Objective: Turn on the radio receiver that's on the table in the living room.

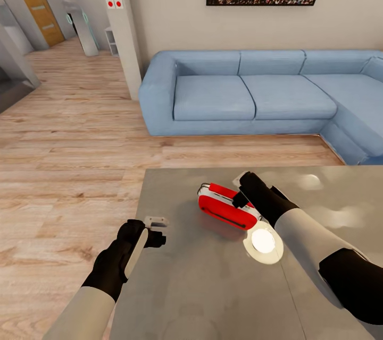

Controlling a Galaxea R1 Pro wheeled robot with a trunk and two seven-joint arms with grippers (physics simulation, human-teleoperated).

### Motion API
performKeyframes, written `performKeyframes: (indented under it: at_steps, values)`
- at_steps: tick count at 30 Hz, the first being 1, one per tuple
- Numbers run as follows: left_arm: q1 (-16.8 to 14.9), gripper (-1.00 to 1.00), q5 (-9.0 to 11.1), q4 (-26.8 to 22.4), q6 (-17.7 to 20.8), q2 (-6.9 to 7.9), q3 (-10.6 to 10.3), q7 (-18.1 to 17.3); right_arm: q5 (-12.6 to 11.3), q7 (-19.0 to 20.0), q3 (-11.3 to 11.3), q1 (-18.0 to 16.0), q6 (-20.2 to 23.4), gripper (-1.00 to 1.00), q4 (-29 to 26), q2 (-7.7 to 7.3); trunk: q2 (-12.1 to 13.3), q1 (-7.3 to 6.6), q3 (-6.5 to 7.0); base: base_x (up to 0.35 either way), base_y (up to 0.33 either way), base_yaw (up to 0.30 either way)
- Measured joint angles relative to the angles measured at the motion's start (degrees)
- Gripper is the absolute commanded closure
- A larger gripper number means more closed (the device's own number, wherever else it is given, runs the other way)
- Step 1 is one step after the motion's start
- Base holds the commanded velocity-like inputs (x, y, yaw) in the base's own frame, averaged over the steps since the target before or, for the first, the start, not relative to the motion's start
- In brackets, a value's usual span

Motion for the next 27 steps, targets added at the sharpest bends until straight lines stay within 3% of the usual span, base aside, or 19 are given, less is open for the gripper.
performKeyframes:
  at_steps: [21,22,27]
  values:
    - [0.0,-1.00,0.0,-0.1,0.0,0.08,0.0,0.0,-0.3,0.1,-0.1,0.0,-0.1,-1.00,0.0,0.37,0.0,0.00,0.00,0.000,0.000,0.000]
    - [0.0,-1.00,0.0,-0.1,0.0,0.08,0.0,0.0,-0.3,0.1,-0.1,0.0,-0.1,1.00,0.0,0.37,0.0,0.00,0.00,0.000,0.000,0.000]
    - [0.0,-1.00,0.0,-0.1,0.0,0.09,0.0,0.0,0.0,0.1,-0.1,0.0,-0.1,1.00,0.0,0.33,0.0,0.00,0.00,0.000,0.000,0.000]
